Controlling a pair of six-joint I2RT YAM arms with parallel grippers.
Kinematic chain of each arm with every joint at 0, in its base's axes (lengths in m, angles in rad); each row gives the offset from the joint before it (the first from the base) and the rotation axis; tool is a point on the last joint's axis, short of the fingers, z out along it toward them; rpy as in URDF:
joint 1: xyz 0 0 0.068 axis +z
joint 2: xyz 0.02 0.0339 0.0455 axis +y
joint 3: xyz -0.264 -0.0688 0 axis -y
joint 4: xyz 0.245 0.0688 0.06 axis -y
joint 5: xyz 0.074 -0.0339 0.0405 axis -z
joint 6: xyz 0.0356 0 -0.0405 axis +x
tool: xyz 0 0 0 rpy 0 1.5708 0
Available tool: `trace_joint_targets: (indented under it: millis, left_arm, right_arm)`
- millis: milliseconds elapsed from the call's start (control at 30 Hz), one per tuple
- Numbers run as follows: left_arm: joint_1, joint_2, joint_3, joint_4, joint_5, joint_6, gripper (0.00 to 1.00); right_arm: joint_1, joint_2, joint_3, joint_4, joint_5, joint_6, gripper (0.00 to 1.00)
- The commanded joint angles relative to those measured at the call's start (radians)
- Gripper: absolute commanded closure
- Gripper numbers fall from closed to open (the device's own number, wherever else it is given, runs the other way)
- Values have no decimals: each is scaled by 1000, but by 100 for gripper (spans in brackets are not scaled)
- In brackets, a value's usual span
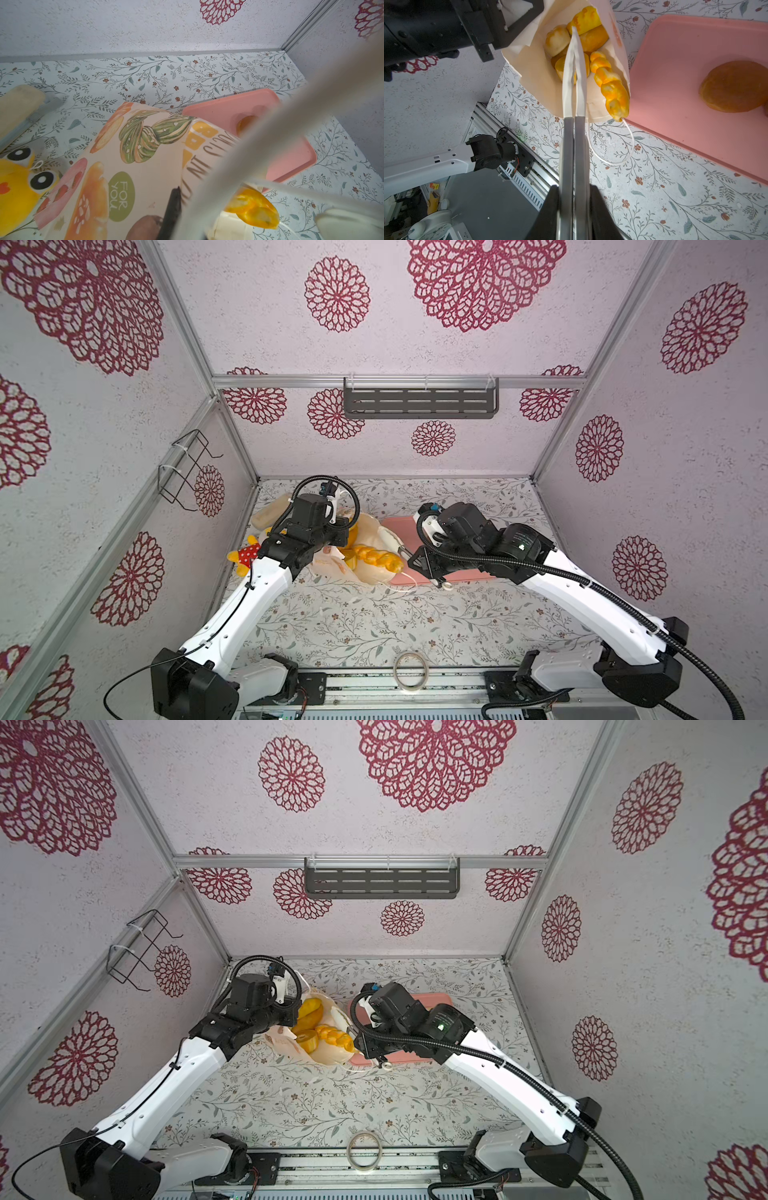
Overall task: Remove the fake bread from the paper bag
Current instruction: 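Close the right tongs on the yellow twisted bread inside the bag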
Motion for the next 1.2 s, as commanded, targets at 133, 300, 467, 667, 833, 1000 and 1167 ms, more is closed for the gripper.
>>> trace_joint_targets:
  millis: [133,300,467,667,833,1000,1167]
  left_arm:
    - [-4,-1,13,5,-12,-11,100]
    - [-3,-6,11,2,-11,-6,100]
    - [-4,-7,6,2,-8,-7,100]
    - [-4,-8,6,-1,-7,-4,100]
    - [-4,-10,7,-4,-5,-4,100]
    - [-4,-10,3,-6,-6,-1,100]
    - [-3,-9,1,-4,-6,-1,100]
  right_arm:
    - [-6,-10,-16,32,-6,6,100]
    - [-8,-5,-45,17,-8,-17,83]
    - [-9,23,-46,-10,-7,-54,62]
    - [-16,71,-13,-46,-11,-113,53]
    - [-32,126,27,-83,-5,-169,50]
    - [-36,205,126,-169,35,-239,49]
    - [-36,269,217,-239,74,-292,49]
